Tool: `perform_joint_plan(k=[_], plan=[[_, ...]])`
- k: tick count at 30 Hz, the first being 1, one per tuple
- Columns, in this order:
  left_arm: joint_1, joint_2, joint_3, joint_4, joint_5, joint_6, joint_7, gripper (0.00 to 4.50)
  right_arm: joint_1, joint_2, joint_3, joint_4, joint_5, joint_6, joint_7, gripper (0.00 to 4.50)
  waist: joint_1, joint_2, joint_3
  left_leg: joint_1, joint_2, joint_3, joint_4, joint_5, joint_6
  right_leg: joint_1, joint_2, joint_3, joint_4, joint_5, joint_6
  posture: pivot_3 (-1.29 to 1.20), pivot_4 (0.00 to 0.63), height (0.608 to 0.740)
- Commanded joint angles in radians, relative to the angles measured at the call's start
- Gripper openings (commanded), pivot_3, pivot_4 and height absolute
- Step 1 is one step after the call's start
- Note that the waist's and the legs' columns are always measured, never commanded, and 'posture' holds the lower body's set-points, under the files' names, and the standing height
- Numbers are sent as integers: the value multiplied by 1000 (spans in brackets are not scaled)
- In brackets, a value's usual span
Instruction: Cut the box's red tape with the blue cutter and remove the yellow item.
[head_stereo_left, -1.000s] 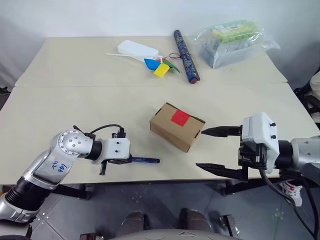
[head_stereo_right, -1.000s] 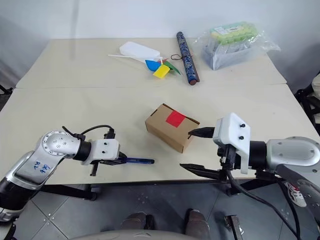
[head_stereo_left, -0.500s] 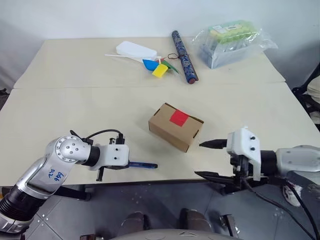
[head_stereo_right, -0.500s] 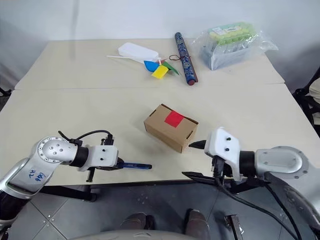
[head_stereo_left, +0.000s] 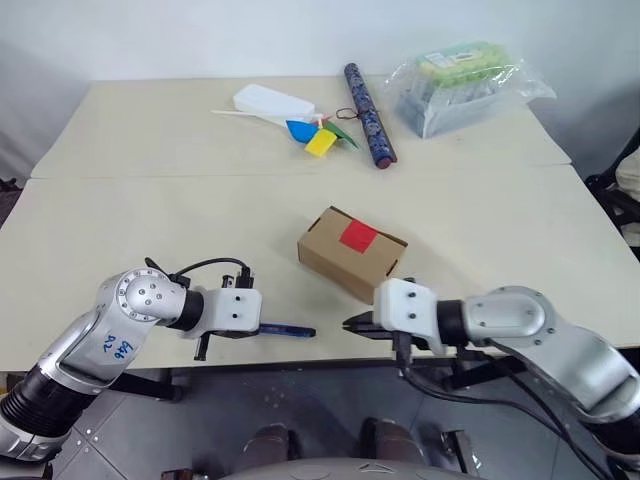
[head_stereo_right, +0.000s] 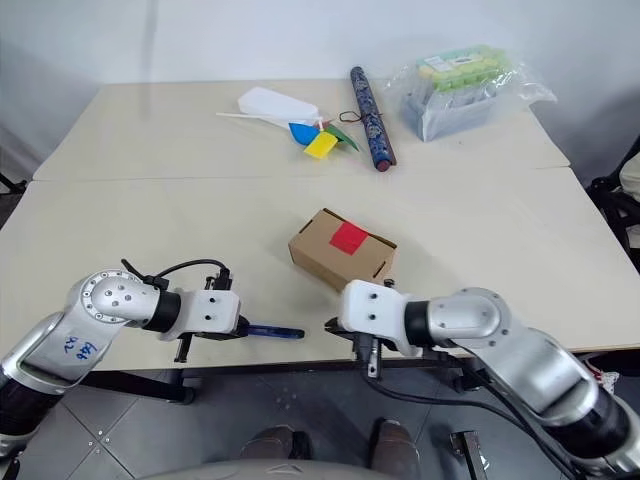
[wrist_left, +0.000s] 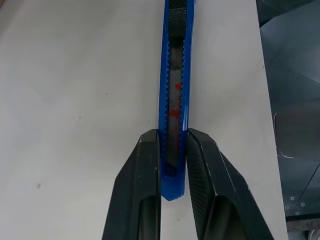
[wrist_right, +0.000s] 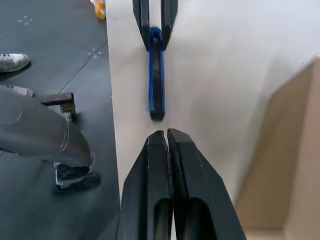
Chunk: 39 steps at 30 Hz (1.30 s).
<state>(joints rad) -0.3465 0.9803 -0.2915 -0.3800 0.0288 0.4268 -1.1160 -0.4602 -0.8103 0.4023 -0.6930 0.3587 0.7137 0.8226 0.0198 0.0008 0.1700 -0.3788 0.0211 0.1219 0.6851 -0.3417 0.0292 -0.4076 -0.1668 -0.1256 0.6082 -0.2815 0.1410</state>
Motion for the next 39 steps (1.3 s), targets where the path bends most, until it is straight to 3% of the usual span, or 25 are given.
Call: perform_joint_plan(k=[1,9,17,29,39], plan=[[41,-11,-84,39,51,41,-16,395,-50,45,81,37,-89,-50,11,36,0,0,0,1,0,0,0,0,0,0,0,0,0,0,0,0,150,740],[51,-19,-82,14,56,67,-18,395,-133,162,213,197,-238,-147,52,36,1,2,-1,4,0,0,0,0,0,3,0,0,3,0,0,0,150,740],[62,-14,-80,1,62,75,-16,395,-144,225,258,292,-315,-235,113,36,0,2,-2,4,0,0,0,0,0,3,0,1,3,0,0,0,150,740],[82,-8,-66,-19,74,73,-26,395,-141,286,230,416,-387,-332,141,36,-7,2,-2,5,0,0,0,0,0,3,0,1,4,0,0,0,150,740],[79,-3,-67,-10,85,68,-27,395,-148,271,186,387,-381,-344,163,36,-14,3,-2,7,6,0,0,0,0,5,0,0,4,0,-1,0,150,740]])
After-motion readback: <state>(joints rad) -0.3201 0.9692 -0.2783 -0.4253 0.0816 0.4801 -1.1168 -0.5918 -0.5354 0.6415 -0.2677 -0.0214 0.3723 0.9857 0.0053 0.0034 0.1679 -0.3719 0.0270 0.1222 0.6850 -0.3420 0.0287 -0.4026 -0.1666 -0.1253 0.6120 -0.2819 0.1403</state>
